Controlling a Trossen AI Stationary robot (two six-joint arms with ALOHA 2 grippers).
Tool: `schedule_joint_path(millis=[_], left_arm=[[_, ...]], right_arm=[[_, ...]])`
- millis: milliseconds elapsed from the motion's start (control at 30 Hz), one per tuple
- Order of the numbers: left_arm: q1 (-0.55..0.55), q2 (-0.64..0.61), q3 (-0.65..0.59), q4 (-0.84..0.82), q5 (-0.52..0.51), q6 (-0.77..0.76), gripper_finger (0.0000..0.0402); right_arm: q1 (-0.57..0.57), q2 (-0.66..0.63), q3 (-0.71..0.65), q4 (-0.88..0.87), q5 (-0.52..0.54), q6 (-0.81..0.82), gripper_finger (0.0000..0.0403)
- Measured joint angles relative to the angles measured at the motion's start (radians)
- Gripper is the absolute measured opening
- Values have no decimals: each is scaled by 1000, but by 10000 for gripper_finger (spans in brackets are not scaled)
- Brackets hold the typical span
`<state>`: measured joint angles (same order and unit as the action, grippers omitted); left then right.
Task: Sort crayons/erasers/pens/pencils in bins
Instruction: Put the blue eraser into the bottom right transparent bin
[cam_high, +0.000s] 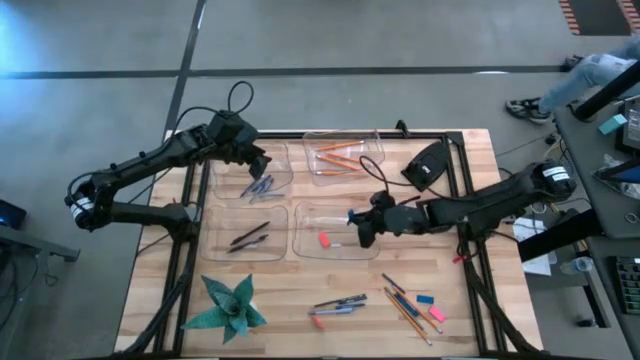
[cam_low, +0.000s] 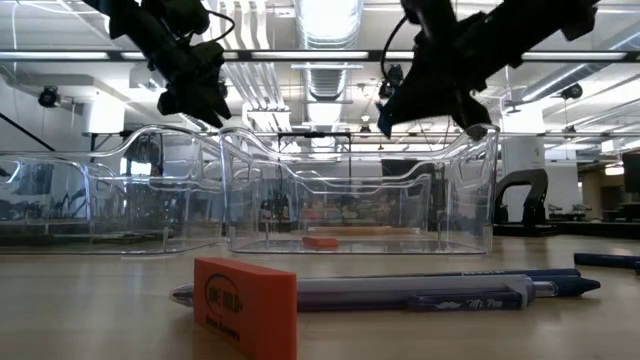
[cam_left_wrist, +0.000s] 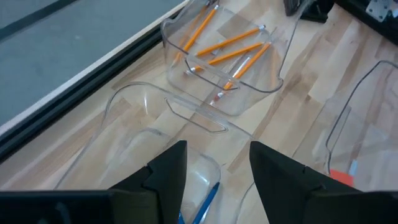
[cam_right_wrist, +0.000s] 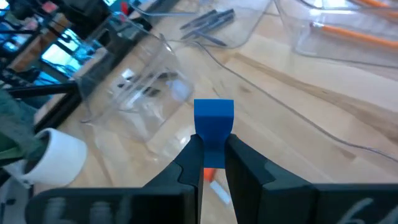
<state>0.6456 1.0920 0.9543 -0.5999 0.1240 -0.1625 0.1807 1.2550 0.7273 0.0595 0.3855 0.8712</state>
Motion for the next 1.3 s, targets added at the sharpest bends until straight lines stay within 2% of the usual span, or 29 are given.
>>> schedule_joint_path(millis=[200,400,533,633,900,1100,1300], left_arm=[[-1,0,0,-3,0,-15,162],[-1,0,0,-3,0,-16,162],[0,0,0,-10,0,-17,162],[0,0,0,-11,1,-17,162],[0,0,0,-11,1,-17,162],[0,0,0,-12,1,-17,162],[0,0,0,-13,1,-18,162]], right_arm=[[-7,66,23,5,-1,19,44],[-9,155,107,-2,-3,-23,44],[-10,232,186,-6,-60,-85,44],[-9,288,261,-95,-80,-126,44],[-25,416,454,-479,-80,-127,44],[-32,463,477,-523,-151,-131,45],[-33,468,470,-525,-156,-88,45]])
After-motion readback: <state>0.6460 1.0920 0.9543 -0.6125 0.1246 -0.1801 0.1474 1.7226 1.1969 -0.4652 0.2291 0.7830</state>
